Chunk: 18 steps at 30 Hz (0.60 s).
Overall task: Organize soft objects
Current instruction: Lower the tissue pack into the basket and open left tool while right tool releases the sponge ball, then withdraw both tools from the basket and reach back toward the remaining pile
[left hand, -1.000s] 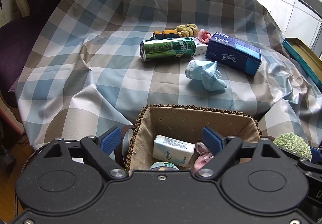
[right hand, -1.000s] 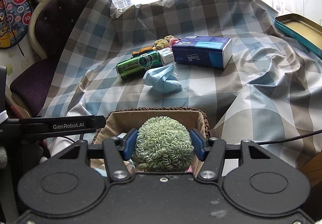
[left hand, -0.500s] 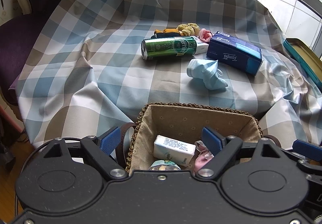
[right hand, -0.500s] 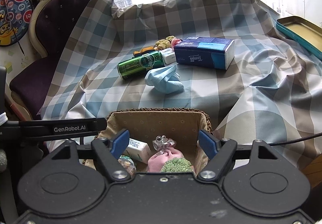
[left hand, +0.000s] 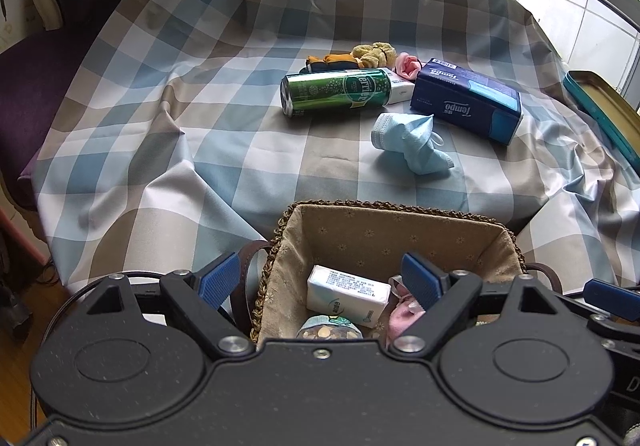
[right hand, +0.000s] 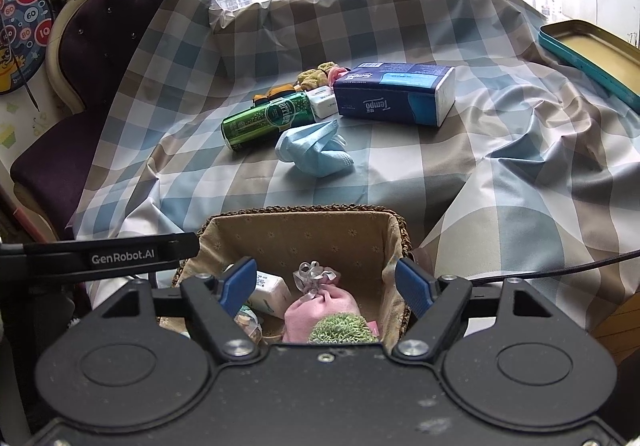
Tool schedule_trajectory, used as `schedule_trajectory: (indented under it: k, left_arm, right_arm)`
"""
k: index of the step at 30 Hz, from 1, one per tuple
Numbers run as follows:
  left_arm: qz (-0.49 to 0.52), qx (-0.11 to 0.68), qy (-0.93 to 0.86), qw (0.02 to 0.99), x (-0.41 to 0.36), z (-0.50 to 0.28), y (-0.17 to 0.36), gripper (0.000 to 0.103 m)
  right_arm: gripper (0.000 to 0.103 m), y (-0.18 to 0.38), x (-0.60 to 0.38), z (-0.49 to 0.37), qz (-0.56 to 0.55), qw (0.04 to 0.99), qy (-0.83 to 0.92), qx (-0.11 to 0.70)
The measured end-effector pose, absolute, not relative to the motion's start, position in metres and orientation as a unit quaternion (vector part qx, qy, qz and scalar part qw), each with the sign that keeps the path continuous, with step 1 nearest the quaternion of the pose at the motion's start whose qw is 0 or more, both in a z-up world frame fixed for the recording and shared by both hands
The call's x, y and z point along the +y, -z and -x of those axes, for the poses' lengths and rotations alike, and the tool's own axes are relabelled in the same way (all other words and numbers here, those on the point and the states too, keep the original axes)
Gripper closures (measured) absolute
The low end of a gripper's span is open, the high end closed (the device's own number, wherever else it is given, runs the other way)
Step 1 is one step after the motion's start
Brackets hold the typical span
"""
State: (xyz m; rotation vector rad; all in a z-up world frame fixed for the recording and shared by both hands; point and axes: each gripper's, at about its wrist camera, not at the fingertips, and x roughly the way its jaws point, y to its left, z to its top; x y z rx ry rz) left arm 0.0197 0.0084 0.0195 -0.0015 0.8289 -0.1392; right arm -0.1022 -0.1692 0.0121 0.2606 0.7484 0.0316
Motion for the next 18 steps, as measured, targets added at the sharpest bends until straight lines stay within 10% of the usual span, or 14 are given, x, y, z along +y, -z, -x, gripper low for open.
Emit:
schedule_trajectory:
  k: [18]
  left_arm:
    - [-0.034, 0.387, 0.071, 0.919, 0.011, -0.057, -0.031, 0.019]
  right_arm:
    - [0.018, -0.026, -0.185, 0.064, -0.101, 0.935, 0.024, 0.339]
